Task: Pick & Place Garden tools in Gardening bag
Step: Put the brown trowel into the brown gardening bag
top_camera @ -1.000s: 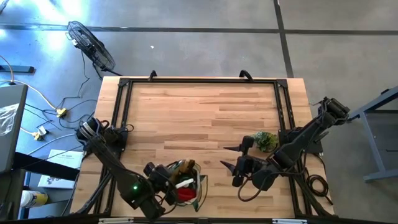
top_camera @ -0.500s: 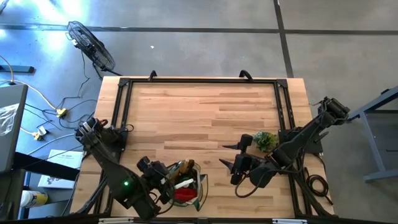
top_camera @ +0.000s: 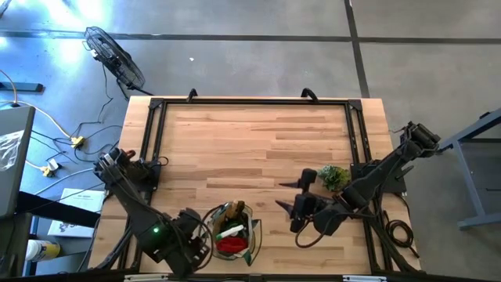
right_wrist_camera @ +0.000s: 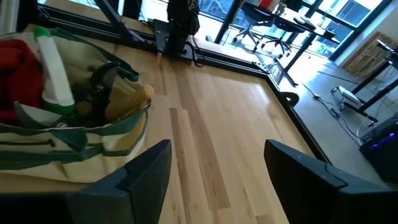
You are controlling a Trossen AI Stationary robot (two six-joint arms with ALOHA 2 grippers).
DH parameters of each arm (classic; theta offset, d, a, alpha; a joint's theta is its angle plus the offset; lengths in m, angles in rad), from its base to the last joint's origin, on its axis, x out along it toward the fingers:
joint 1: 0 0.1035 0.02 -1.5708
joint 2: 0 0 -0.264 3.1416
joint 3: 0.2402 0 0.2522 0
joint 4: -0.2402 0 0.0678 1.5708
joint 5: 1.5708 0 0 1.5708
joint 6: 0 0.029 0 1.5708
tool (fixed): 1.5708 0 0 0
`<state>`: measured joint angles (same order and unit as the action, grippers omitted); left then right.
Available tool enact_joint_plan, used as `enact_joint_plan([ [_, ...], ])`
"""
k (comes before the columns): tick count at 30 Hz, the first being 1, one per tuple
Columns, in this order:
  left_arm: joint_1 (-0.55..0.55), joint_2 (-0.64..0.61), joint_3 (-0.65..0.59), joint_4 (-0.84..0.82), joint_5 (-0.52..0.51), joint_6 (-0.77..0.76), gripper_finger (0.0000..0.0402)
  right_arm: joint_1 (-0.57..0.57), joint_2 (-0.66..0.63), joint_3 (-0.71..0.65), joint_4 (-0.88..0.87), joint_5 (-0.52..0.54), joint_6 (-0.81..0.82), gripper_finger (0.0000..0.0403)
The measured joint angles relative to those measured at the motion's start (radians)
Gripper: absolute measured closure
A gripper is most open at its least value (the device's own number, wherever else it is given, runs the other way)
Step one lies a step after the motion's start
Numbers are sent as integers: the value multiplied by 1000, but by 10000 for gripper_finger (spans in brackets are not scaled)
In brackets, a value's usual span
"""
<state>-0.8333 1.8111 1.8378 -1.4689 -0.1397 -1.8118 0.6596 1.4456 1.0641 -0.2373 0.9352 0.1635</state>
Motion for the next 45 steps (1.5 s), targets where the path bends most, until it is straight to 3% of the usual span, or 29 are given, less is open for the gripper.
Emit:
enact_joint_plan([
  [3,0,0,-60,-5,26,-86,164,1,0,0,0,-17,0,155],
  [8,0,1,-175,9,219,-240,164,0,0,0,0,-62,1,155],
  [11,-1,1,-235,25,273,-263,164,0,0,0,0,-73,1,155],
  [31,19,1,-516,328,287,-306,164,-1,0,0,0,-82,20,155],
  [39,101,1,-601,444,284,-156,164,-1,0,0,1,-106,43,155],
  [45,114,1,-641,450,338,-149,164,-1,0,0,0,-132,43,155],
])
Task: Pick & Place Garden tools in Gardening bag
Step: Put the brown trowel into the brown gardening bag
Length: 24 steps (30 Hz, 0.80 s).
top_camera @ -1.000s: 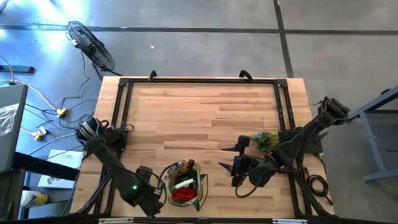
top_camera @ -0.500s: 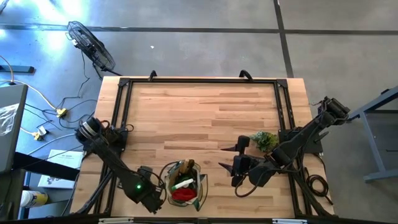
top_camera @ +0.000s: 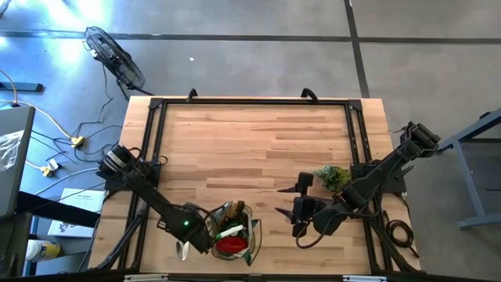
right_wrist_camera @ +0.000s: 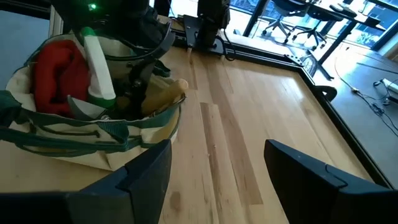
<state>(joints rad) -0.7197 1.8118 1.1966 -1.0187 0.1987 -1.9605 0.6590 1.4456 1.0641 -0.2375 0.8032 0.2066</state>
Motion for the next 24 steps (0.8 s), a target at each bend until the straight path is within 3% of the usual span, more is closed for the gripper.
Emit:
enact_joint_plan([
  [8,0,0,-64,147,23,0,164,0,0,0,-3,0,0,155],
  [19,0,-5,-126,202,21,45,166,0,0,0,-21,0,7,155],
  [24,0,-4,-127,212,12,122,196,0,0,0,-21,0,7,155],
])
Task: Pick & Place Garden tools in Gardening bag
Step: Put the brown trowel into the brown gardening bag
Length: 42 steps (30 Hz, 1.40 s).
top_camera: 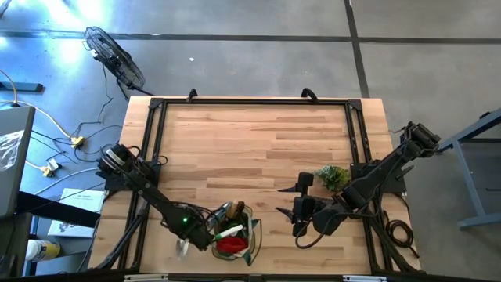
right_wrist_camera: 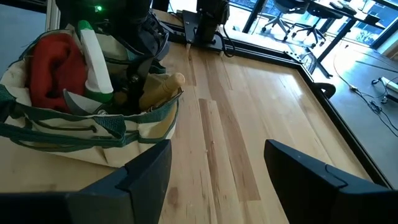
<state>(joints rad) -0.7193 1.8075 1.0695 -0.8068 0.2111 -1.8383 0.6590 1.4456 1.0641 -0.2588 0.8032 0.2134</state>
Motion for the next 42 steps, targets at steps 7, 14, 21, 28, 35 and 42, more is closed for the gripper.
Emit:
enact_joint_plan([
  [7,-1,3,0,10,-32,69,320,0,0,0,0,0,0,155],
  [14,-1,3,0,-12,-41,107,347,0,0,0,-1,-29,9,155],
  [21,-8,10,64,-172,-53,136,347,0,0,0,-2,-29,11,155],
  [28,-16,7,283,-374,-168,181,347,0,0,0,-3,-29,11,155],
  [35,-37,4,496,-620,-228,158,347,0,0,0,-26,-29,30,155],
  [42,-69,2,589,-760,-243,88,347,0,0,0,-31,-29,30,155],
])
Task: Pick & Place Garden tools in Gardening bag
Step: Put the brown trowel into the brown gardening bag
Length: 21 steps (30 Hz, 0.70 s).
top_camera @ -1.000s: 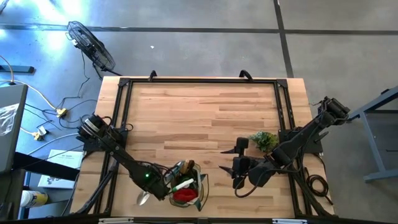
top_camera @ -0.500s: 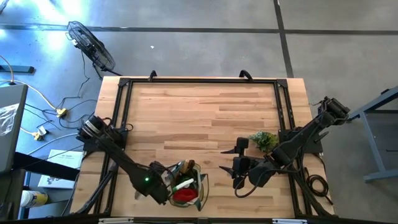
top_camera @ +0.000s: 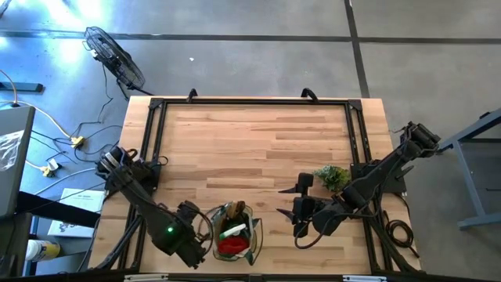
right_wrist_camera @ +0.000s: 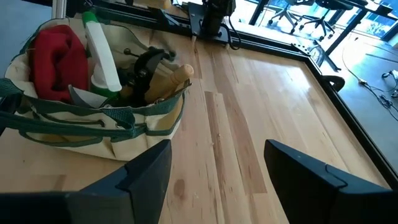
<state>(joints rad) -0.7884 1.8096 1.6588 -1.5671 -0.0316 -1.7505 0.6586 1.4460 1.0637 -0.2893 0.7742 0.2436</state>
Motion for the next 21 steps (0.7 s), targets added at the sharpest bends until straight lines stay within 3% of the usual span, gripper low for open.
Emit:
enact_joint_plan([
  [8,-11,-14,1,-5,-77,-2,347,0,0,0,1,0,0,155],
  [11,-10,-17,54,-5,-146,54,347,-1,0,0,2,0,0,155],
  [14,-11,-19,152,-5,-297,145,347,-7,0,0,4,0,3,155],
  [21,-52,-23,377,11,-778,463,347,-24,0,0,6,-24,22,155],
])
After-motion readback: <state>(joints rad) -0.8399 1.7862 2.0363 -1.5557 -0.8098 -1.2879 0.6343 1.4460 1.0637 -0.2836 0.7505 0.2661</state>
